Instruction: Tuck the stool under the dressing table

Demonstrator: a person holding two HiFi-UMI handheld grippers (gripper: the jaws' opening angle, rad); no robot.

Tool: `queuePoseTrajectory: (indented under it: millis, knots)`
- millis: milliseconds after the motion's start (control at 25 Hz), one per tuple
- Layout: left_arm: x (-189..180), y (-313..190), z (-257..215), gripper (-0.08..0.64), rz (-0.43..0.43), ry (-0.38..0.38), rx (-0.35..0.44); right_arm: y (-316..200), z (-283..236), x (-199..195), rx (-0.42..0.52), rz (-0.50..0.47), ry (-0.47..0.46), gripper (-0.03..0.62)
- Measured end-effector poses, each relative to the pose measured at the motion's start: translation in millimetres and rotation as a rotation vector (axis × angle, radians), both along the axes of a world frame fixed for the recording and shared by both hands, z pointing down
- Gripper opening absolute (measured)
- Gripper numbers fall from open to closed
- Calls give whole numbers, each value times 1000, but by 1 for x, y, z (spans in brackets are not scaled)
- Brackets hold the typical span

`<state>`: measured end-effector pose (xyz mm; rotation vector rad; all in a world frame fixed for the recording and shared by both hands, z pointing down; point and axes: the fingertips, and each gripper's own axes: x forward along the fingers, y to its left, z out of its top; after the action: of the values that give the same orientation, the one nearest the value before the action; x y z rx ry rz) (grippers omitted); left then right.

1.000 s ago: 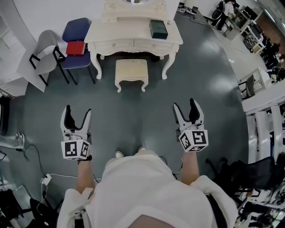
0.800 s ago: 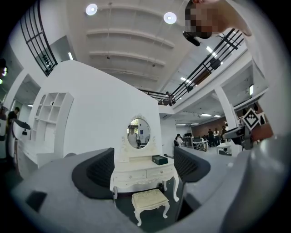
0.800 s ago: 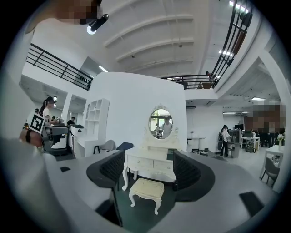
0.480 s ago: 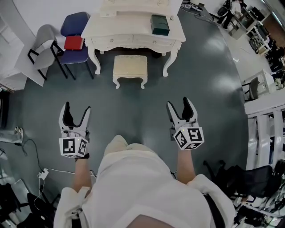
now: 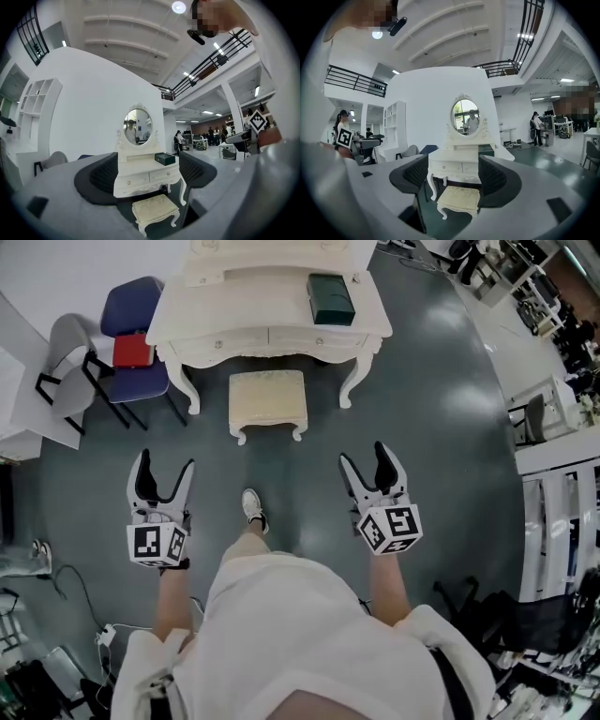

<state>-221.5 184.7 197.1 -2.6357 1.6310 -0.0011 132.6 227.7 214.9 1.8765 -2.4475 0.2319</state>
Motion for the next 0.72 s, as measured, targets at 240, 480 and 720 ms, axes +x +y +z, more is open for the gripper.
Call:
queuePoseTrajectory:
  millis: [240, 480, 720]
  knots:
    - [-12, -129, -6, 405, 47, -15, -10, -130, -11, -30, -28, -3, 34, 314]
    - [-23, -216, 16, 405, 81, 26, -73, -219, -3, -44, -98, 16, 73, 314]
    - [-1, -268, 36, 405, 123, 56, -125, -261, 9, -36, -143, 27, 87, 314]
